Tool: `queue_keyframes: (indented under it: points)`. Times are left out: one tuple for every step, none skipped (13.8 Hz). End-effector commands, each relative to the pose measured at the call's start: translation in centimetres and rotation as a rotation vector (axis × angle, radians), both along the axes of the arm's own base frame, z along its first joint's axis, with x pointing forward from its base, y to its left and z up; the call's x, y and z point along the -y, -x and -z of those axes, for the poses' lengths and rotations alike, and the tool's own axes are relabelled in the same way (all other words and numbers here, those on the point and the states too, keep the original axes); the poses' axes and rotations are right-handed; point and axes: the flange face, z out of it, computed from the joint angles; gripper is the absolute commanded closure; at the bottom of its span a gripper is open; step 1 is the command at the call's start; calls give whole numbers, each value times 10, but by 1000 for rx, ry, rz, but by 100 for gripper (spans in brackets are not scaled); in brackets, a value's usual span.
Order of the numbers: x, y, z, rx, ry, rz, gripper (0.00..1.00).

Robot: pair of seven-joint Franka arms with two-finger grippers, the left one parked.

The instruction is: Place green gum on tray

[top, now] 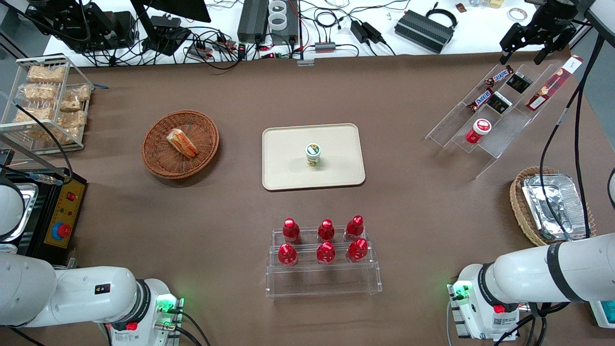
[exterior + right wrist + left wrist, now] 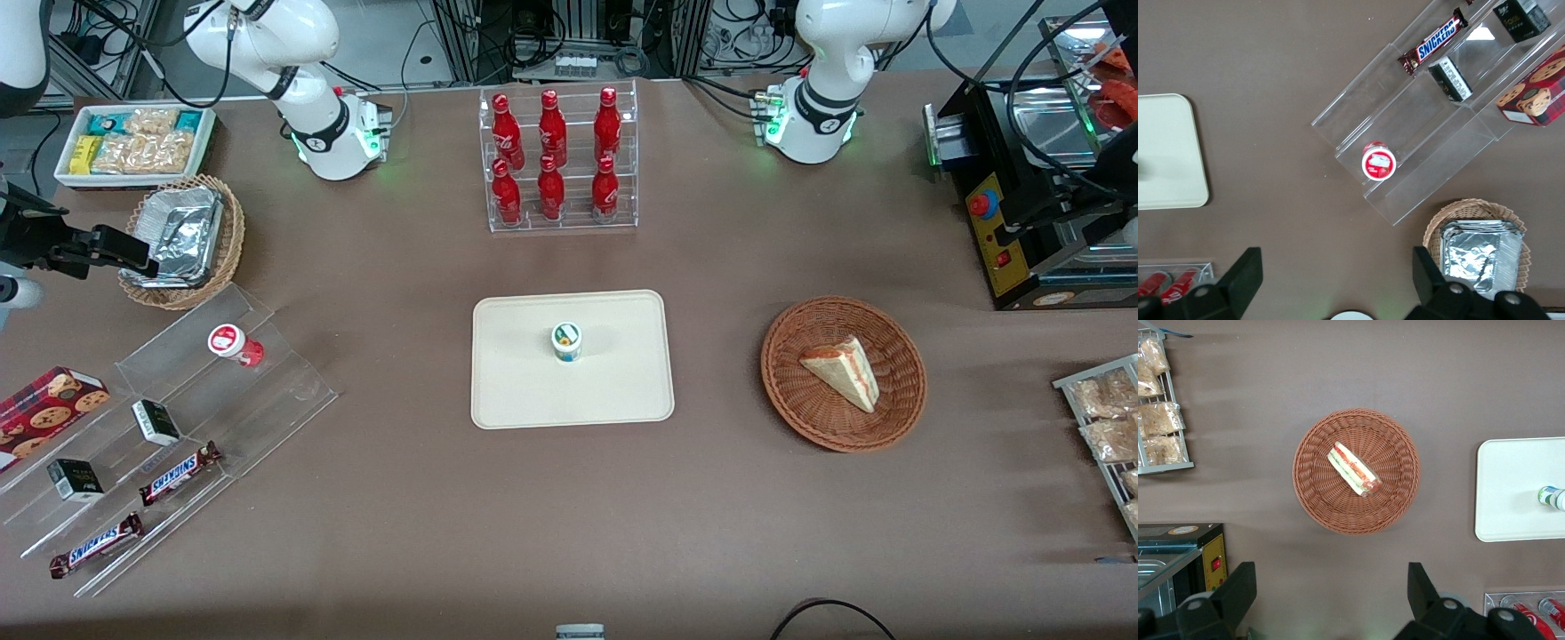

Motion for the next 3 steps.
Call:
queue_keyframes:
  points:
    - [-2, -9, -2, 7, 19, -11, 0]
    - [-2, -12, 2, 1, 22, -12, 0]
    - [-1, -16, 2, 4, 25, -16, 0]
